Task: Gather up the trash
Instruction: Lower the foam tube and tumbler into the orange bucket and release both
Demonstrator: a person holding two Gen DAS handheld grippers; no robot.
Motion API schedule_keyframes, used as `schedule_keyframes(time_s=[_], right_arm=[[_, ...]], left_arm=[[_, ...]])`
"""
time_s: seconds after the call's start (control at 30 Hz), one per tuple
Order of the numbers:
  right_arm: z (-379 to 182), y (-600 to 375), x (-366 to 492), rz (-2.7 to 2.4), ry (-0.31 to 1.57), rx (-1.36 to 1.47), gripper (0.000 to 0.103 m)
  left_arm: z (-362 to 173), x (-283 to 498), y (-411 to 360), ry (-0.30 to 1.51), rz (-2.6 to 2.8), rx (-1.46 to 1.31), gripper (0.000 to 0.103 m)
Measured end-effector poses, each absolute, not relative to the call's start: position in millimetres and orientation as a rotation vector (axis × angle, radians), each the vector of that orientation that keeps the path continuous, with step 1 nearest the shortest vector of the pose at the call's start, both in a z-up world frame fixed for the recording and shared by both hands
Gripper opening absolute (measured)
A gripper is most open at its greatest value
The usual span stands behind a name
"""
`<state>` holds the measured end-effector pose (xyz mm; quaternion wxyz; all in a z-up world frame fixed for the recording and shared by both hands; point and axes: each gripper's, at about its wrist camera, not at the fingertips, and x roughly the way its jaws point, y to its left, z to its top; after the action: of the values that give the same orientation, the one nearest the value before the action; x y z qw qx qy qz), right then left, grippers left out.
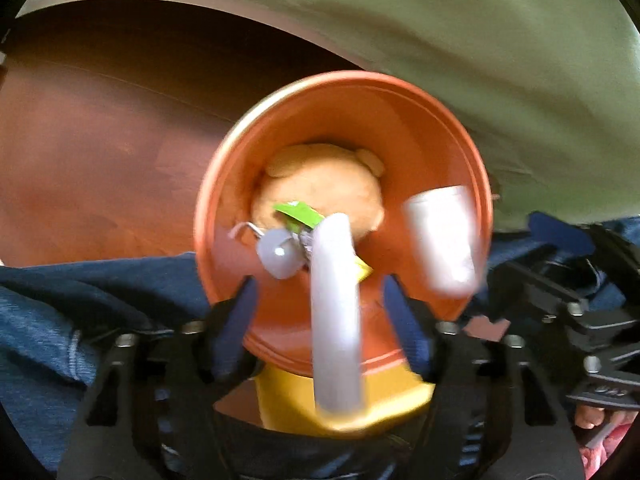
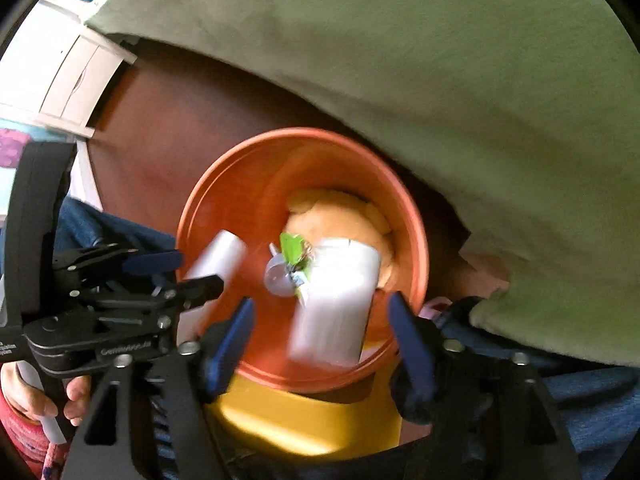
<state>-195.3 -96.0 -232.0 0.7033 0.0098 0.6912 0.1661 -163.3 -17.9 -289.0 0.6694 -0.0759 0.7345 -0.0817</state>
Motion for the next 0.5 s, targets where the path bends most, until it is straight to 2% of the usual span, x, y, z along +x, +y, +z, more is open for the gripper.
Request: schedule_keyframes(time_s=[0.1,0.5], right_arm=[[-226.8,-107.6,-198.5,0.349,1.514,0.032,0.083],[-222.1,-110.2,-195.6,0.339,1.499,0.062,0.084]], left_arm=[[-284.1,-162.2,-12.8,1.643,-0.154,-0.151,0.072],[-279.1,-162.6,-9.5,1.613,-0.121,-0.132,0.076]])
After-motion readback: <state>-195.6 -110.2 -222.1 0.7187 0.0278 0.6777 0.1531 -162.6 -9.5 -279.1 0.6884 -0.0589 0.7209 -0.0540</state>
